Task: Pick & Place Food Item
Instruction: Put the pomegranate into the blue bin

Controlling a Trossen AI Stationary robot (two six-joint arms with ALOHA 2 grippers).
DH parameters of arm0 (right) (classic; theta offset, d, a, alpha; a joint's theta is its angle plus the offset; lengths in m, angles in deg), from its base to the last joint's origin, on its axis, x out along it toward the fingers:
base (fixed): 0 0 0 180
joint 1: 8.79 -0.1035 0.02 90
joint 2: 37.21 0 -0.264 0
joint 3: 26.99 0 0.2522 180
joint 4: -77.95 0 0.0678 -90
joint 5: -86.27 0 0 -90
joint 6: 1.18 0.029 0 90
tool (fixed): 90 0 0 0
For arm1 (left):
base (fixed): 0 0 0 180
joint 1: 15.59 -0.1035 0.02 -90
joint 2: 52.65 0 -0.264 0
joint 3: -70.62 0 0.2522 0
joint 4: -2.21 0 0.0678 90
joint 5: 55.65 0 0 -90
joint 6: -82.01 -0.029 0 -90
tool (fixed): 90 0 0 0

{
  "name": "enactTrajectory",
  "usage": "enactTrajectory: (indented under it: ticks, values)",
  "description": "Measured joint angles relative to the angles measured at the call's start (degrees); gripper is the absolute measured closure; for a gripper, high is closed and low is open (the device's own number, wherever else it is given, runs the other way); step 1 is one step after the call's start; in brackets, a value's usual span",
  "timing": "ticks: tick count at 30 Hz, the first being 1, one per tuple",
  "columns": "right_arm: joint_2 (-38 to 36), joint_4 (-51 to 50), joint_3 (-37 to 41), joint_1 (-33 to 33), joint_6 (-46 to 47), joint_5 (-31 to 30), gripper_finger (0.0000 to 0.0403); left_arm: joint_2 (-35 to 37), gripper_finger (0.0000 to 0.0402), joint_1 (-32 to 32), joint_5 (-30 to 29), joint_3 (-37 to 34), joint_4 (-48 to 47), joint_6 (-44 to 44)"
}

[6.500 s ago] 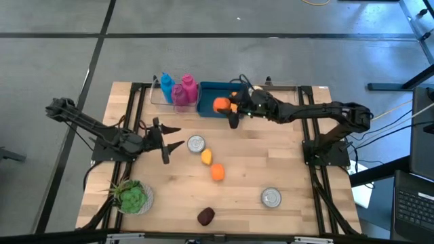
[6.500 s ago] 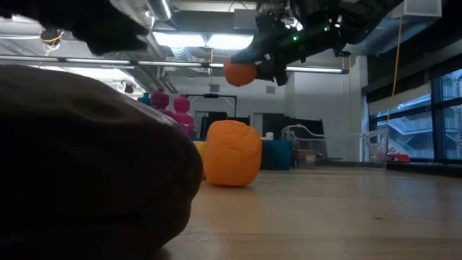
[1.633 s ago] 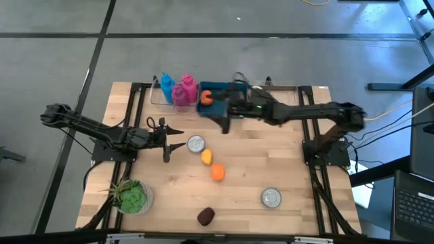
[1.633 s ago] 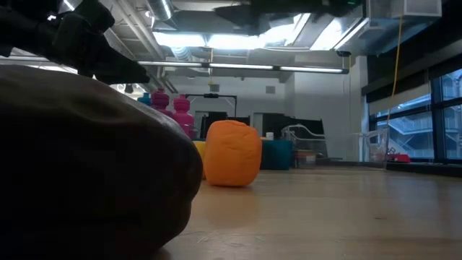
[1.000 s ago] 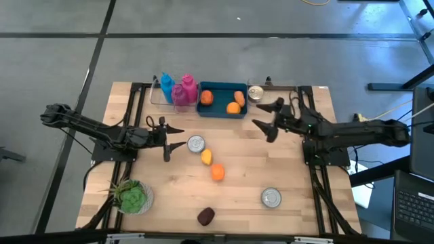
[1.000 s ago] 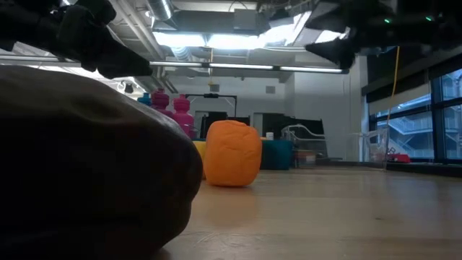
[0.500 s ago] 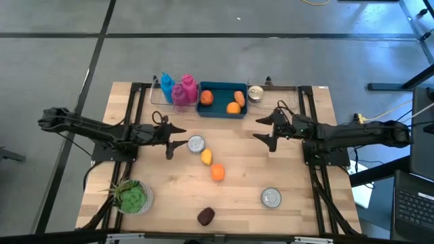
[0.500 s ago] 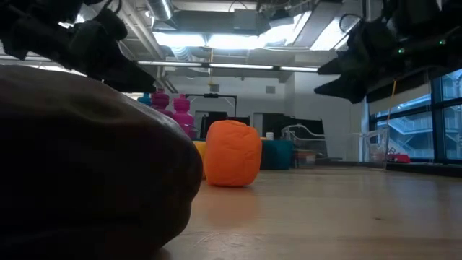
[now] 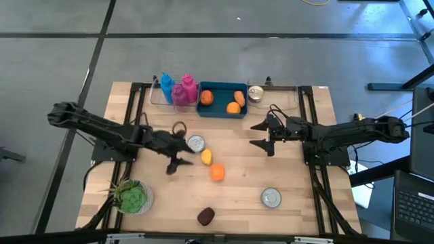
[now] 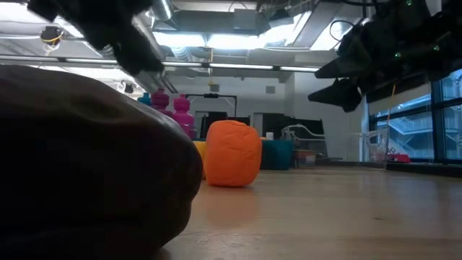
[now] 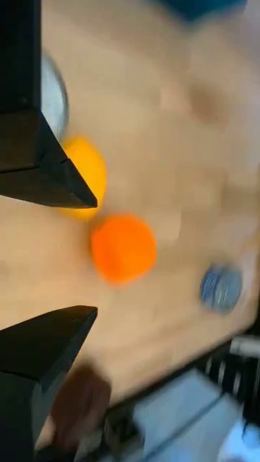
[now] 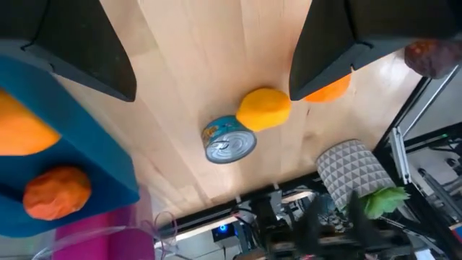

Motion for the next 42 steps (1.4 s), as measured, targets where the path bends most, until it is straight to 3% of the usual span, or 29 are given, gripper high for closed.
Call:
enactTrajectory:
  ticks: [6,17,21,33,42]
  values:
    - [0.3,0.0,0.0,-1.2,2.1,0.0,0.0041,-8.7,0.018,10.1,0.2,8.7,-4.8,5.6]
    - [0.3,-0.1,0.0,-6.1,4.3,-0.1,0.0041,-26.0,0.0179,23.1,-8.4,24.7,-10.6,12.7]
    - [0.3,-0.6,0.0,-8.4,6.8,-0.2,0.0041,-31.9,0.018,24.3,-9.4,29.9,-11.8,17.1]
    - [0.3,-1.5,0.0,-16.6,9.3,-1.4,0.0041,-44.9,0.018,25.9,-4.0,42.5,-12.4,28.8]
    - [0.3,-1.8,0.0,-23.5,9.9,-8.7,0.0041,-48.4,0.0184,26.5,-6.8,48.0,-20.7,37.8]
